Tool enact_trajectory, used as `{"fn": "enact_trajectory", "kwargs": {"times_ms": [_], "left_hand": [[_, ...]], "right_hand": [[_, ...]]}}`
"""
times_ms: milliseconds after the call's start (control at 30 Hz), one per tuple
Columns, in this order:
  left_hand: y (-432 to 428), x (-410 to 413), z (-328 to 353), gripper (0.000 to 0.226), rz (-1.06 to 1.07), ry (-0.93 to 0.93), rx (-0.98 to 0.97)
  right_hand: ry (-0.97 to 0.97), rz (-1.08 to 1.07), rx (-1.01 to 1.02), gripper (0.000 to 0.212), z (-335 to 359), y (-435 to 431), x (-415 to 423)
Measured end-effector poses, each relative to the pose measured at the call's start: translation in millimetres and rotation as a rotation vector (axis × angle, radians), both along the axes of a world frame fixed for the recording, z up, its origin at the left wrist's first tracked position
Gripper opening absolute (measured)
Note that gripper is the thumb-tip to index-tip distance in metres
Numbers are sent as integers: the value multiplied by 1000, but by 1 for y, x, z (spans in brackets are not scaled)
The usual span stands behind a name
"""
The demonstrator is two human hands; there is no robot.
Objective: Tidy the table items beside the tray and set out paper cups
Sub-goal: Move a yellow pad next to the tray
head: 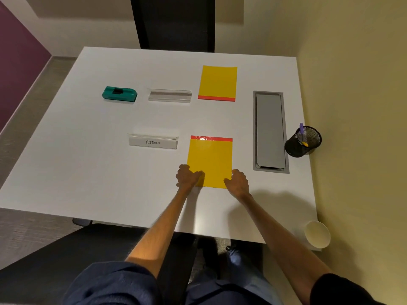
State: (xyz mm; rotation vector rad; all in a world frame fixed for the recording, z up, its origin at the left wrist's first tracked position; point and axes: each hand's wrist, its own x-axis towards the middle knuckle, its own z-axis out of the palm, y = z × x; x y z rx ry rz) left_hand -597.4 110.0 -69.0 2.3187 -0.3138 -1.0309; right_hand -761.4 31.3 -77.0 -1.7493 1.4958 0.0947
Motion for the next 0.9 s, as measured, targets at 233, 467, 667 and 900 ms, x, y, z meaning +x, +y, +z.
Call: {"fn": "enact_trajectory", "kwargs": {"times_ms": [233,467,667,900], "left_hand": [[11,19,-23,79,106,204,-11],[11,3,2,25,-55,154,-152],[-1,-4,37,27,-288,28,-287],[-8,-5,57,21,-540,-134,-357]], "right_hand": [[-42,-68,86,42,2,-9,-9],[-111,-130,169,51,-6,-14,-22],[-172,-124,161,64,3,-25,-33],[-365,-115,-330,62,61,-66,-42]]}}
